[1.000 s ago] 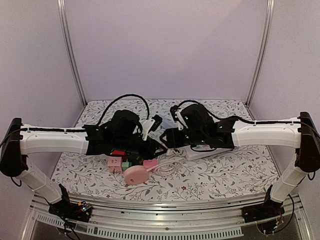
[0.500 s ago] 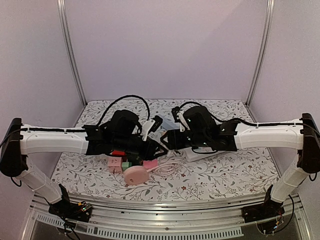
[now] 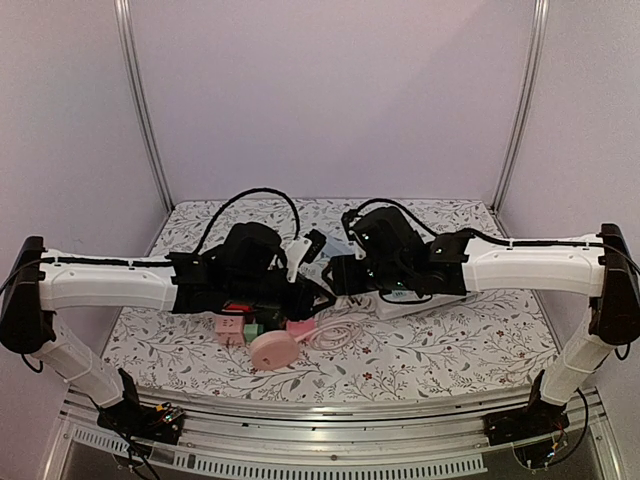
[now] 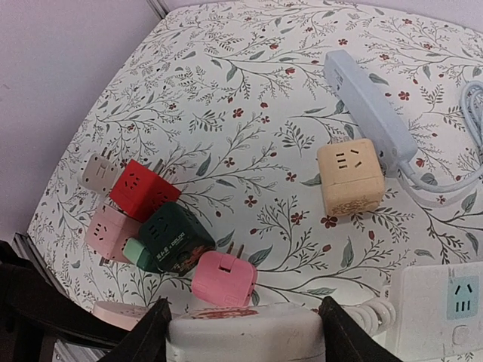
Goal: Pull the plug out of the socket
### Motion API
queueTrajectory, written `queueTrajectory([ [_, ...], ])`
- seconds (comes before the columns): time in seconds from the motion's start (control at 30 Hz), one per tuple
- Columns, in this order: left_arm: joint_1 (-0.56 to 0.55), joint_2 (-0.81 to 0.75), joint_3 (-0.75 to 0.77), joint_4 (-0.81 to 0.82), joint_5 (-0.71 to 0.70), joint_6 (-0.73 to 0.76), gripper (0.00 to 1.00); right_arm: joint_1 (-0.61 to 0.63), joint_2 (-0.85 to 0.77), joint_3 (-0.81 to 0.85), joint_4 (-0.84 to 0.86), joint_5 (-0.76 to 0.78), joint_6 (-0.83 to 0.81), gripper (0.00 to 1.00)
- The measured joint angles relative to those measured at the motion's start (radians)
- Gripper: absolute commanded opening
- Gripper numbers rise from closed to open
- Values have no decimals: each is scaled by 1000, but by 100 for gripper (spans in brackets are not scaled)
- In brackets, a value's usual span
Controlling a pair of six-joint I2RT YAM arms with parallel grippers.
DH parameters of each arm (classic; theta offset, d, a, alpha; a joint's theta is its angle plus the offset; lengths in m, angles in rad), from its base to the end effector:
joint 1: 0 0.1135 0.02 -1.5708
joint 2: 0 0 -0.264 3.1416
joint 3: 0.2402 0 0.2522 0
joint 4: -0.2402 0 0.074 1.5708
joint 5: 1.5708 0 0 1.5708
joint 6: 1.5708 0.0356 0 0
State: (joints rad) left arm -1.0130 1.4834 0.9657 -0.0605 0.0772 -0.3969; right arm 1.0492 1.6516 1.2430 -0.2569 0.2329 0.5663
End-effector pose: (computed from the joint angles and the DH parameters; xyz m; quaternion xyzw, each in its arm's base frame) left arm 0.1730 -0.2825 0.2476 0.2839 0.8318 -0.3342 0.3404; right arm 0.1942 0.3214 0.2673 -0.1642 0.8794 0.2417 0.3757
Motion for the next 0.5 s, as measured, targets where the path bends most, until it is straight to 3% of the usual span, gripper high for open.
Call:
queueTrajectory([
  [0.5, 50, -15, -51, 56, 141, -43, 0, -17, -37, -109, 154, -140, -89, 18],
])
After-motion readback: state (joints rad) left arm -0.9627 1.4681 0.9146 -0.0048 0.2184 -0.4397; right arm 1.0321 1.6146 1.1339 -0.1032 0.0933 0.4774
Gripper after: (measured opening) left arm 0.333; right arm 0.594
